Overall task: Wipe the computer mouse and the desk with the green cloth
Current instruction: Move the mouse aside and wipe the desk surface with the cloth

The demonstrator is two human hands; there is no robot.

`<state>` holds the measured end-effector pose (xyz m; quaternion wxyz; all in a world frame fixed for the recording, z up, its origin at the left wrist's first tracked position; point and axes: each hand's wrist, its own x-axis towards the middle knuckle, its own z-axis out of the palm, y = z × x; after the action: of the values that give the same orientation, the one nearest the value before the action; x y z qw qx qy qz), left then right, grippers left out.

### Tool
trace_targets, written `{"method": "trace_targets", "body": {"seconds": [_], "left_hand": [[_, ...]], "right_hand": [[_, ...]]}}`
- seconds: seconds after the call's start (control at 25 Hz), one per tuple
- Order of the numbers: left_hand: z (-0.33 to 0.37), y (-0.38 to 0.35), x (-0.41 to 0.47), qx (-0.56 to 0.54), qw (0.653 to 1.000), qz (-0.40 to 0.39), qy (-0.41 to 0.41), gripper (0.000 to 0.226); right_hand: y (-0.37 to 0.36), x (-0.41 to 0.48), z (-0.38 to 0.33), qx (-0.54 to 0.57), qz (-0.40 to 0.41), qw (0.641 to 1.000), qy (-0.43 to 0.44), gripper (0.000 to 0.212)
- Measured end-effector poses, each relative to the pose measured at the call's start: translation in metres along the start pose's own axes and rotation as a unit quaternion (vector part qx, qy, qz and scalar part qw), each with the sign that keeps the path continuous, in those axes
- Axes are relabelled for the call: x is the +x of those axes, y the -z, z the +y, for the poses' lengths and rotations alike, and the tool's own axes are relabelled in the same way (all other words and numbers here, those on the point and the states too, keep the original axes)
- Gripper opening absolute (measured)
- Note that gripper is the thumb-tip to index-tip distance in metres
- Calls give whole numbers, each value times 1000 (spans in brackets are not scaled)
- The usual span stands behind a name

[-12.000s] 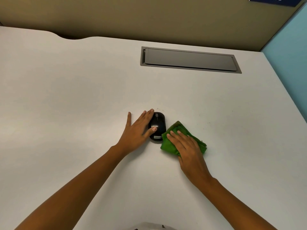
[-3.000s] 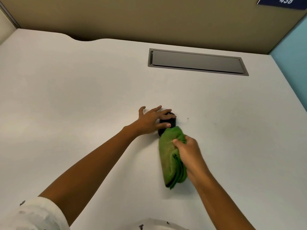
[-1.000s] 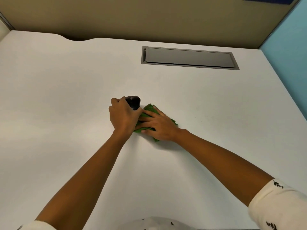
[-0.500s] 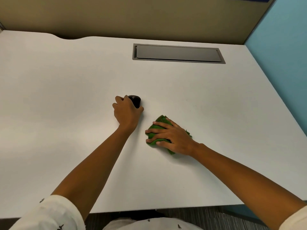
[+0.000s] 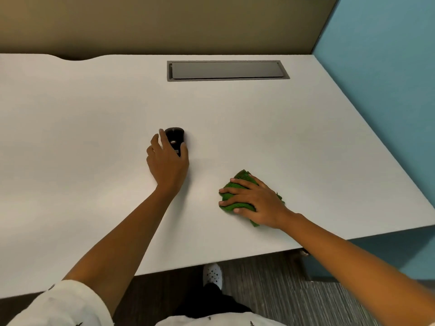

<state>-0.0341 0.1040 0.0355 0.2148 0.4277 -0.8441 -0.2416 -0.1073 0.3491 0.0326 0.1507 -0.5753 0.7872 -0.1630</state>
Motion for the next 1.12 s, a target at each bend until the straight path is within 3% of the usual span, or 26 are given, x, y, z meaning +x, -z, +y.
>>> {"method": "trace_targets", "body": {"seconds": [0.16, 0.68, 0.84, 0.96, 1.12], "left_hand": [[-26, 7, -50, 2, 997, -26, -74, 63], [-86, 40, -116, 124, 978, -107, -130, 59], [-90, 43, -123, 132, 975, -110, -141, 59], [-89, 44, -124, 128, 975, -115, -140, 59], [-97, 49, -119, 121, 972, -124, -158, 58]], "right_hand": [[-9, -35, -13, -17, 13, 998, -51, 32], [-40, -171, -59, -3, 128, 974, -188, 40], [-35, -182, -67, 46, 267, 930, -250, 41], [-27, -161, -69, 17, 373, 889, -264, 39], [-17, -99, -48, 66, 404, 847, -340, 42]]}}
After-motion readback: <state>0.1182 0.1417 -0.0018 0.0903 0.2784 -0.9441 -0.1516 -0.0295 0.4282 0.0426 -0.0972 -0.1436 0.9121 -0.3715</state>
